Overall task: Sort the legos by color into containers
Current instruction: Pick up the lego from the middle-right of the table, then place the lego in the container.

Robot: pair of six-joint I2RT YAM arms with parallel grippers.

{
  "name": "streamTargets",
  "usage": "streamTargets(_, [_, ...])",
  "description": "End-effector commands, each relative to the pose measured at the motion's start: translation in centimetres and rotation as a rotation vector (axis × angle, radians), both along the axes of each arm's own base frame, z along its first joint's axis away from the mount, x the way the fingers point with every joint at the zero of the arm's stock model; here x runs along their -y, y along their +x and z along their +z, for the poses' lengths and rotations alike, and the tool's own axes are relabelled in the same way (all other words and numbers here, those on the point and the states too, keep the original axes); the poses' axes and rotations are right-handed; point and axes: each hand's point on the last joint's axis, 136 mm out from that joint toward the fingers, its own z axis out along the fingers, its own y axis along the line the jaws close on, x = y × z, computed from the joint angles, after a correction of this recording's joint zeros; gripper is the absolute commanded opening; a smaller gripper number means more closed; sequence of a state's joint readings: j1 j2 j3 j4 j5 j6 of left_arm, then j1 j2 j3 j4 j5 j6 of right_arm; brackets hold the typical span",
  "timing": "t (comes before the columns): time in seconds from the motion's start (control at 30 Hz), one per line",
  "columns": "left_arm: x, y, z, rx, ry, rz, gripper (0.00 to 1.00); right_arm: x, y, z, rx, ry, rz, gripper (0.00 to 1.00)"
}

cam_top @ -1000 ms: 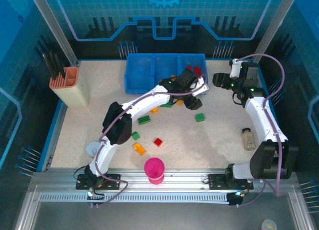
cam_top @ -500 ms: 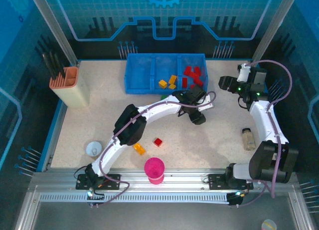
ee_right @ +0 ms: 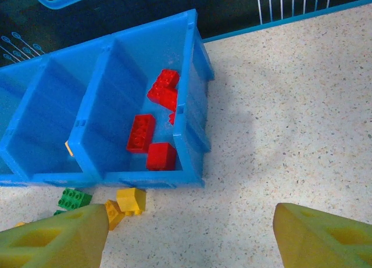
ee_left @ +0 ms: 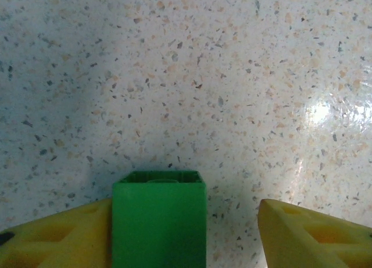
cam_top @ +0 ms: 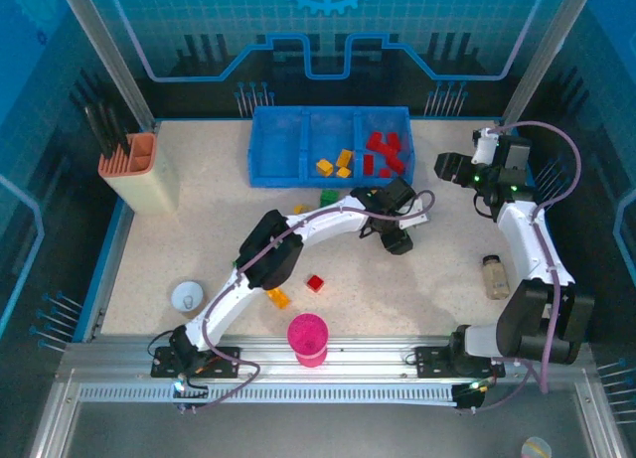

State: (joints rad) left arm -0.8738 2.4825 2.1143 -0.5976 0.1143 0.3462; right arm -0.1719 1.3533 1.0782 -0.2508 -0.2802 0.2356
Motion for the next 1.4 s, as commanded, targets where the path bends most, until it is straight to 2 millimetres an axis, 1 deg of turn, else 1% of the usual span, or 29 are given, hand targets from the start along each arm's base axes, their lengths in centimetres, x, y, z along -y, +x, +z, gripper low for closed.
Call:
streamTargets(0.0, [0.7, -0.7, -0.4, -0.036, -0.010, -0.017, 0.53, 0.5, 0.5, -0.2, 0.009, 0.020, -0.007, 0.76])
streamTargets(0.13, [0.8, -0.9, -1.0, -0.055, -0.009, -0.015, 0.46, 0.5, 0.6, -0.2, 0.000, 0.021, -0.006, 0.76])
streamTargets(0.3, [0.5, -1.2, -1.6, -0.077, 0.005, -0.016, 0.38, 0.7, 0.6, 0.3, 0.008, 0.013, -0.012, 0.76])
streamTargets(0.37, [0.2, -1.2, -1.6, -0.083, 0.009, -0.006, 0.32, 0.7, 0.6, 0.3, 0.008, 0.018, -0.013, 0.76])
streamTargets(0.43, [0.0, -0.9, -0.8, -0.092, -0.010, 0.015, 0.25, 0.6, 0.6, 0.4, 0.008, 0.021, -0.012, 0.76])
streamTargets(0.5, [-0.5, -0.2, 0.7, -0.108, -0.064, 0.053, 0.23, 0.6, 0.5, 0.2, 0.004, 0.022, -0.015, 0.76])
streamTargets(0.57, [-1.5, 0.8, 2.6, -0.132, -0.142, 0.103, 0.24, 0.7, 0.4, 0.2, 0.005, 0.019, -0.017, 0.76])
streamTargets(0.63, [-3.1, 1.7, 4.9, -0.126, -0.191, 0.134, 0.24, 0.8, 0.3, 0.1, 0.002, 0.014, -0.021, 0.76])
streamTargets(0.7, [-4.5, 2.3, 7.3, -0.078, -0.206, 0.148, 0.24, 0.8, 0.3, -0.1, -0.002, 0.007, -0.023, 0.76])
streamTargets(0.77, [-5.9, 3.0, 10.2, -0.007, -0.210, 0.159, 0.25, 0.8, 0.3, -0.4, -0.009, 0.006, -0.020, 0.76])
streamTargets(0.83, [-7.5, 4.0, 13.6, 0.077, -0.223, 0.179, 0.26, 0.7, 0.4, -0.8, -0.018, 0.015, -0.015, 0.76])
streamTargets(0.87, [-8.3, 4.5, 14.9, 0.113, -0.226, 0.191, 0.27, 0.7, 0.5, -0.9, -0.021, 0.020, -0.013, 0.76])
streamTargets(0.9, [-9.4, 5.2, 16.4, 0.151, -0.227, 0.211, 0.27, 0.6, 0.6, -1.1, -0.025, 0.027, -0.011, 0.76])
streamTargets(1.0, [-12.7, 7.3, 19.9, 0.235, -0.231, 0.293, 0.28, 0.4, 0.8, -1.6, -0.030, 0.040, -0.007, 0.76])
streamTargets(1.1, [-16.1, 9.3, 21.7, 0.283, -0.243, 0.386, 0.28, 0.0, 0.9, -2.1, -0.035, 0.046, 0.007, 0.76])
streamTargets(1.17, [-18.1, 10.5, 22.3, 0.310, -0.249, 0.453, 0.29, -0.4, 1.0, -2.4, -0.044, 0.047, 0.019, 0.76])
streamTargets(1.23, [-20.0, 11.7, 22.4, 0.326, -0.245, 0.516, 0.29, -0.6, 1.1, -2.6, -0.052, 0.043, 0.029, 0.76])
streamTargets(1.37, [-23.4, 13.9, 21.6, 0.337, -0.225, 0.622, 0.29, -0.8, 1.3, -2.9, -0.069, 0.031, 0.035, 0.76])
